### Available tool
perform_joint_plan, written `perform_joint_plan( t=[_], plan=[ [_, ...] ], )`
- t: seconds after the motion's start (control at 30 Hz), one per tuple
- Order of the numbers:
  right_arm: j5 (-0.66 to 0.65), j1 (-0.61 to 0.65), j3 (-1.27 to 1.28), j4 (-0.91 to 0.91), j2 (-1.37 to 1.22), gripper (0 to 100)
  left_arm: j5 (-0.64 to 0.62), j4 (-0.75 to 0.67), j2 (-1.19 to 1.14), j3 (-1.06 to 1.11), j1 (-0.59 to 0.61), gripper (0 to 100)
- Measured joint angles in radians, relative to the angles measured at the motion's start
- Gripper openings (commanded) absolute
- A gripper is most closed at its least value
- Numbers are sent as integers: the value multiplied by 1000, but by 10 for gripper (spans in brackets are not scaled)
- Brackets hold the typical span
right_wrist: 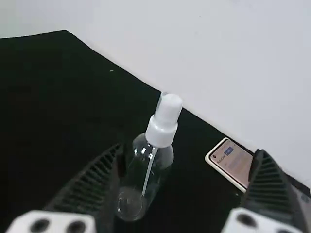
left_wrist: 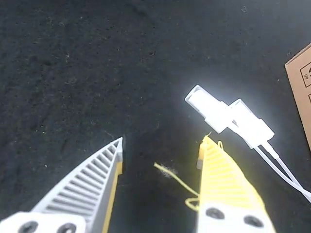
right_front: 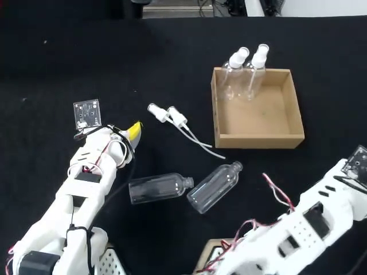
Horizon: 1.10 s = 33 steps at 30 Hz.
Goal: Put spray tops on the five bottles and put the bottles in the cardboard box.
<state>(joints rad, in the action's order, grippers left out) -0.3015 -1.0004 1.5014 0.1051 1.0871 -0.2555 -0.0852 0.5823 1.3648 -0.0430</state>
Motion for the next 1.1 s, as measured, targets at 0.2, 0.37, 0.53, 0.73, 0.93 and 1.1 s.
perform_joint_plan(
  t=[0.2, 0.37, 0.53, 0.73, 0.93, 1.1],
  plan=[
    [-48, 17, 20, -322, 358, 343, 0, 0, 0, 0, 0, 250],
    [-78, 35, 32, -733, 647, 342, 0, 0, 0, 0, 0, 250],
    [-78, 40, 141, -827, 710, 286, 0, 0, 0, 0, 0, 250],
    [-117, 40, 186, -829, 712, 16, 0, 0, 0, 0, 0, 250],
    [-172, 34, 186, -829, 712, 132, 0, 0, 0, 0, 0, 250],
    [-207, -14, 186, -829, 712, 149, 0, 0, 0, 0, 0, 250]
  ],
)
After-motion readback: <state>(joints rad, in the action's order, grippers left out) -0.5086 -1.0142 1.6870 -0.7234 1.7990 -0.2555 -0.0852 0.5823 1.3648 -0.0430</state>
